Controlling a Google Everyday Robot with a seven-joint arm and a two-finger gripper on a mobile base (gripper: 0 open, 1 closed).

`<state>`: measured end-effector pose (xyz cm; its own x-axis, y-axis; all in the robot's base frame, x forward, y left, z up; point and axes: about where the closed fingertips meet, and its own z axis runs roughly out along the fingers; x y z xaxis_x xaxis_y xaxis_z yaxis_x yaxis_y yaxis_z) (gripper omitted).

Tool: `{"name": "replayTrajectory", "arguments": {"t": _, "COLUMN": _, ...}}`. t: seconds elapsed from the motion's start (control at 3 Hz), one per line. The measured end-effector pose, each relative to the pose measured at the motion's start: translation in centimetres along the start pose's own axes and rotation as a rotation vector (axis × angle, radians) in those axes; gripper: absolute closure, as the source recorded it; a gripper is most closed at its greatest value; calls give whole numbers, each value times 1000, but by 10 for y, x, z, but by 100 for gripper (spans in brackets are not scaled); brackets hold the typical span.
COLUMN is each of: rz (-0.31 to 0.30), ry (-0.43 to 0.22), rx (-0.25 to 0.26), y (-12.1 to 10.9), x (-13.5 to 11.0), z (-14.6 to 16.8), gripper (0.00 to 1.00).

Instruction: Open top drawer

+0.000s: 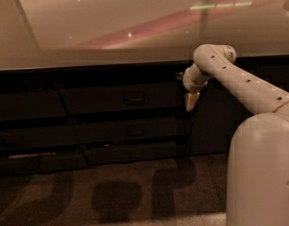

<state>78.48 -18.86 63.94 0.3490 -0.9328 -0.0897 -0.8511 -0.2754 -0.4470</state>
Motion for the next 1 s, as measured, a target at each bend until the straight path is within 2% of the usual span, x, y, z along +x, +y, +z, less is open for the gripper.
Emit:
{"name": "replayTrajectory", "arguments": {"t": 0.33, "rz": 0, "ry": 0, "rx": 0, "y": 0, "x": 0, "z": 0, "gripper": 18}}
{"name": "replayTrajectory", "arguments": {"t": 1.0, "rz": 0, "ry": 0, "rx": 0, "y": 0, "x": 0, "z": 0, "gripper": 65}}
